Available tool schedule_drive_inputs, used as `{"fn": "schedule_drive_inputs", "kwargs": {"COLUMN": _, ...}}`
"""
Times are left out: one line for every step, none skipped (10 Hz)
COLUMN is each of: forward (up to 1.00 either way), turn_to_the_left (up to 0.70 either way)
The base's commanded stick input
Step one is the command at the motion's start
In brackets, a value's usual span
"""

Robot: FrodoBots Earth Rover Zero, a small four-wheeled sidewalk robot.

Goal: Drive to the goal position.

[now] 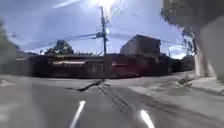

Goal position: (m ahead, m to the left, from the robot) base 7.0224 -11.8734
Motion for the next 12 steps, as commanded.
{"fn": "schedule_drive_inputs", "kwargs": {"forward": 1.0, "turn_to_the_left": 0.05}}
{"fn": "schedule_drive_inputs", "kwargs": {"forward": 1.0, "turn_to_the_left": 0.15}}
{"fn": "schedule_drive_inputs", "kwargs": {"forward": 1.0, "turn_to_the_left": 0.16}}
{"fn": "schedule_drive_inputs", "kwargs": {"forward": 1.0, "turn_to_the_left": 0.2}}
{"fn": "schedule_drive_inputs", "kwargs": {"forward": 1.0, "turn_to_the_left": 0.21}}
{"fn": "schedule_drive_inputs", "kwargs": {"forward": 1.0, "turn_to_the_left": -0.15}}
{"fn": "schedule_drive_inputs", "kwargs": {"forward": 1.0, "turn_to_the_left": -0.4}}
{"fn": "schedule_drive_inputs", "kwargs": {"forward": 1.0, "turn_to_the_left": -0.39}}
{"fn": "schedule_drive_inputs", "kwargs": {"forward": 1.0, "turn_to_the_left": -0.37}}
{"fn": "schedule_drive_inputs", "kwargs": {"forward": 1.0, "turn_to_the_left": 0.02}}
{"fn": "schedule_drive_inputs", "kwargs": {"forward": 1.0, "turn_to_the_left": 0.08}}
{"fn": "schedule_drive_inputs", "kwargs": {"forward": 1.0, "turn_to_the_left": 0.19}}
